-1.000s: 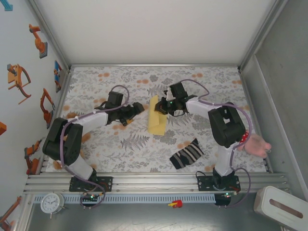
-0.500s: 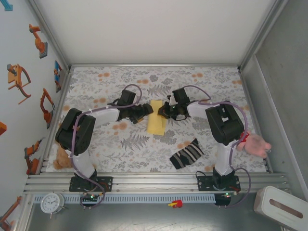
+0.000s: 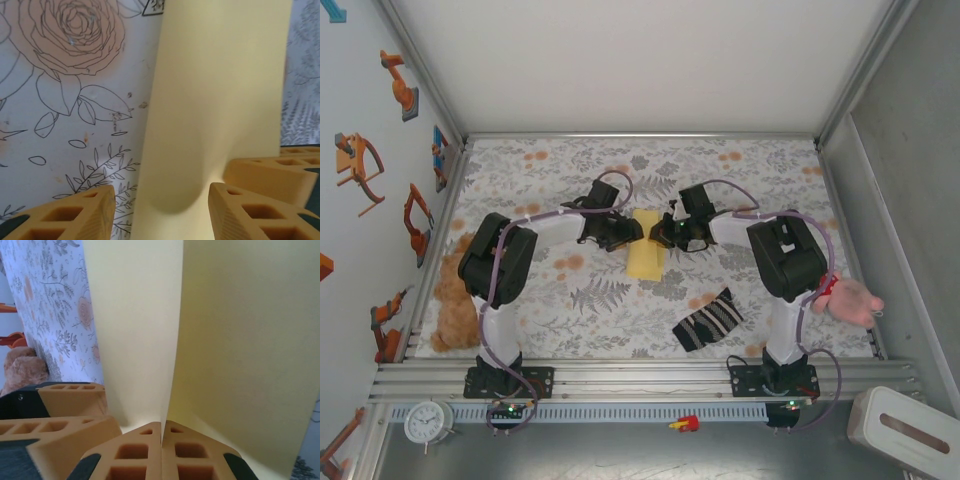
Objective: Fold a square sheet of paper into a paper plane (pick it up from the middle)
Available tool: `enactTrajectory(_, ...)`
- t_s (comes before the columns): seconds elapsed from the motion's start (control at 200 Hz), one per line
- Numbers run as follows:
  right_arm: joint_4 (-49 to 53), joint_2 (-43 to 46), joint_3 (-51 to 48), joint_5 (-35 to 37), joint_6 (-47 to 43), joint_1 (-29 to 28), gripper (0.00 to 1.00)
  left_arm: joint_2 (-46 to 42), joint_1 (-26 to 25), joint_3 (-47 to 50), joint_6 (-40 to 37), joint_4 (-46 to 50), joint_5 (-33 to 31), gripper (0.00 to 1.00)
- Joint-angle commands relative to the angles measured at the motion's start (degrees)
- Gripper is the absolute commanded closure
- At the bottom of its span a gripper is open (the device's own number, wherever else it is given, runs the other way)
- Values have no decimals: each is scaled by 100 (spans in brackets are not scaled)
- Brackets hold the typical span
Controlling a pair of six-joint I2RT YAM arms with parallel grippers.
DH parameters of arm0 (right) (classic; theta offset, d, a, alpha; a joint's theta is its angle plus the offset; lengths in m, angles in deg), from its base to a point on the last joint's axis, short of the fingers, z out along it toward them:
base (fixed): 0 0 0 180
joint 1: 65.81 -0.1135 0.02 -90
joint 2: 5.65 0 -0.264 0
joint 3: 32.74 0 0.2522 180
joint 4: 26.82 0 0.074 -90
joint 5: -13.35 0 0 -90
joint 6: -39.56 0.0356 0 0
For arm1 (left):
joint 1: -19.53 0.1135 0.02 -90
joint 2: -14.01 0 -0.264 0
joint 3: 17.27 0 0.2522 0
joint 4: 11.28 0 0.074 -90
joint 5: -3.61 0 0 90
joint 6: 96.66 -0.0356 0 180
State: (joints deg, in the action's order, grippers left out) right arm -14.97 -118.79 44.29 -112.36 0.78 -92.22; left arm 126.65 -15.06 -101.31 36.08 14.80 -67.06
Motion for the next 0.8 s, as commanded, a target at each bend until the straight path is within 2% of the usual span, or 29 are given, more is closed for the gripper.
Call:
enactTrajectory(0.0, 86, -75, -77, 126, 68, 39, 100, 147, -57, -169, -205, 379, -161, 50)
enactTrajectory(0.18, 147, -53, -83, 131, 119, 44, 100, 339, -128, -251, -196, 623, -358, 56)
enactTrajectory(0.366, 263, 424, -270, 354, 130, 186, 82, 624, -277, -392, -307, 1075, -767, 59)
enactTrajectory(0.471, 384, 834, -584, 521, 142, 361, 76, 778, -392, -342, -472, 1172, -1059, 60)
enactTrajectory(0.586, 332, 1452, -1062, 659, 202, 536, 74, 922, -499, -253, -650, 1208, -1249, 62)
enactTrajectory(0.796, 639, 2231, -1567, 1471, 72, 593, 72, 1150, -700, -230, -810, 1308, -1459, 60)
